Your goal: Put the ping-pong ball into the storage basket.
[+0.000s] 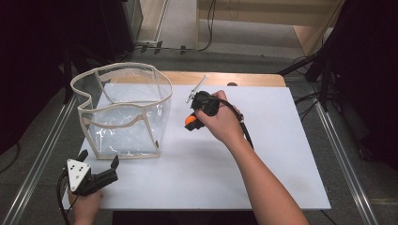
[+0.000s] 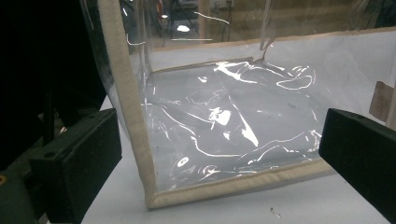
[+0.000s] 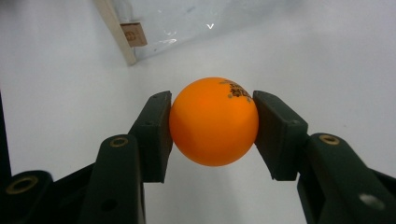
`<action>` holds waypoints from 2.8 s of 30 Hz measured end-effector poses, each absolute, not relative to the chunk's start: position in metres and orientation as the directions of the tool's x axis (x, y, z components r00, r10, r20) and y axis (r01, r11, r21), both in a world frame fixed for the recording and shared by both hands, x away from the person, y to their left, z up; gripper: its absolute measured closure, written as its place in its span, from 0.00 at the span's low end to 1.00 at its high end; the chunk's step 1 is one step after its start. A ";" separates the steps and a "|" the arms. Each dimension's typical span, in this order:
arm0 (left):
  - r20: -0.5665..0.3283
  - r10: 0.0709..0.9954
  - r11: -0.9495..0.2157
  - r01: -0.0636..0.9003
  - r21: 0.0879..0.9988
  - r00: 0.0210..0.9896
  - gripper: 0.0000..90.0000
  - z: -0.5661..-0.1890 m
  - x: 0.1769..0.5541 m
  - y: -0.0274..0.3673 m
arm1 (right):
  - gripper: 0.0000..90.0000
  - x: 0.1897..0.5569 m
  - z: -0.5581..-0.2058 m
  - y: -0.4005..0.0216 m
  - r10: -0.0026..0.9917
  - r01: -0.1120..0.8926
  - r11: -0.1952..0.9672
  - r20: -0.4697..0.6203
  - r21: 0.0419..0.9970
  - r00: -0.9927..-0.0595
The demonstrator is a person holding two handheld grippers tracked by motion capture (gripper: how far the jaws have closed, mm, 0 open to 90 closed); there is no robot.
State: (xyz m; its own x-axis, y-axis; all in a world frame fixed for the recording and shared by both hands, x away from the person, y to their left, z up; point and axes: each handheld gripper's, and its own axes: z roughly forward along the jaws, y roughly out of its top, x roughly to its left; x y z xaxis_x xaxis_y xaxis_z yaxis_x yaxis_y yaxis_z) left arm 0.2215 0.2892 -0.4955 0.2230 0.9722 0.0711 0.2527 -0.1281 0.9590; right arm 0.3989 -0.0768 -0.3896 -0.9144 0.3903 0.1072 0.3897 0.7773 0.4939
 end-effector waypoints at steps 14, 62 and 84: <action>0.071 0.971 -0.129 0.253 0.959 0.227 0.00 -0.496 0.222 0.289 | 0.53 0.402 -0.380 -0.064 0.365 0.369 0.782 0.110 0.502 -0.924; 0.055 0.973 -0.110 0.244 0.963 0.224 0.00 -0.495 0.221 0.291 | 0.53 0.410 -0.323 -0.041 0.321 0.305 0.790 0.066 0.531 -0.945; 0.053 0.973 -0.109 0.246 0.963 0.224 0.05 -0.494 0.221 0.293 | 0.54 0.417 -0.297 -0.040 0.317 0.296 0.780 0.059 0.551 -0.946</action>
